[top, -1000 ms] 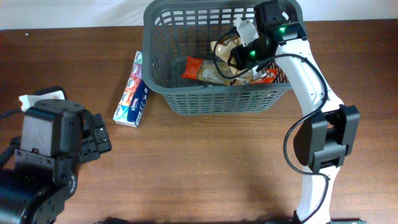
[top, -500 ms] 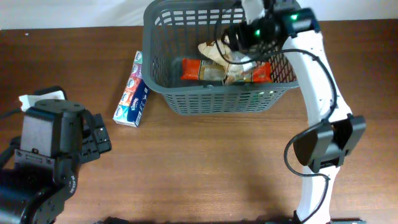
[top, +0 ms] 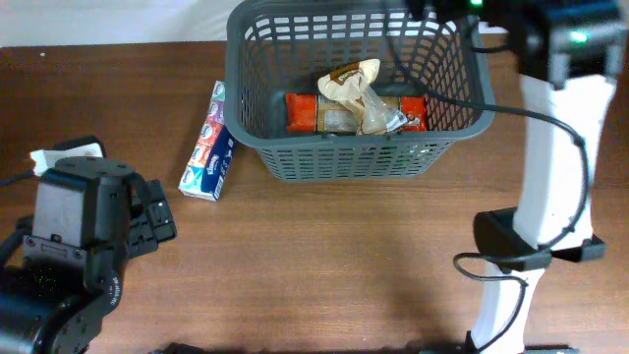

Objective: Pack container
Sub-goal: 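Lower the PanTree bag into the basket and release it, then retract the right gripper to the right edge, then move the left gripper down over the Kleenex tissue pack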

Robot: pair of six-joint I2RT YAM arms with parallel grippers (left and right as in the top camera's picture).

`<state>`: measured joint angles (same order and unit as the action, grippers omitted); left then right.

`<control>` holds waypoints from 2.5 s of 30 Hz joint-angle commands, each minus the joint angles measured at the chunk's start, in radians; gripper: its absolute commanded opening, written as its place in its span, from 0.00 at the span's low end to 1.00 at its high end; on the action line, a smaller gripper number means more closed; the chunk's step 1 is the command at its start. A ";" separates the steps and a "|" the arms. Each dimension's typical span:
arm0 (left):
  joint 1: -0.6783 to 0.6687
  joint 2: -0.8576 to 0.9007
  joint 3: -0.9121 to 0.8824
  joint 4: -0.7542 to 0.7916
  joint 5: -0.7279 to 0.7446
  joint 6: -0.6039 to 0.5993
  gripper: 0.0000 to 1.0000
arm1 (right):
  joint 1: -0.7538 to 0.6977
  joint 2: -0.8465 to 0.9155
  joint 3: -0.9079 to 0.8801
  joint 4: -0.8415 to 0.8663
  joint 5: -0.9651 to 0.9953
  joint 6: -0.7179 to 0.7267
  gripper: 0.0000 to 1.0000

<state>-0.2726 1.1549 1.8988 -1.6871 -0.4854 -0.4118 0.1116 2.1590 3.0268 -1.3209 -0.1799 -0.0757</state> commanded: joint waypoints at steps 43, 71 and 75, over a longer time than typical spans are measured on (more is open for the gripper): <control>0.005 0.001 0.000 0.000 -0.008 -0.006 1.00 | -0.610 -0.075 -0.716 -0.252 0.369 0.485 0.99; 0.005 0.021 0.000 0.066 0.261 0.130 1.00 | -0.610 -0.075 -0.718 -0.200 0.375 0.485 0.99; 0.031 0.057 0.000 0.141 0.261 0.399 0.99 | -0.610 -0.075 -0.718 -0.200 0.375 0.485 0.99</control>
<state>-0.2684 1.1763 1.8988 -1.5841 -0.2405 -0.2657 -0.4942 2.0960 2.3184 -1.5234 0.1757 0.3969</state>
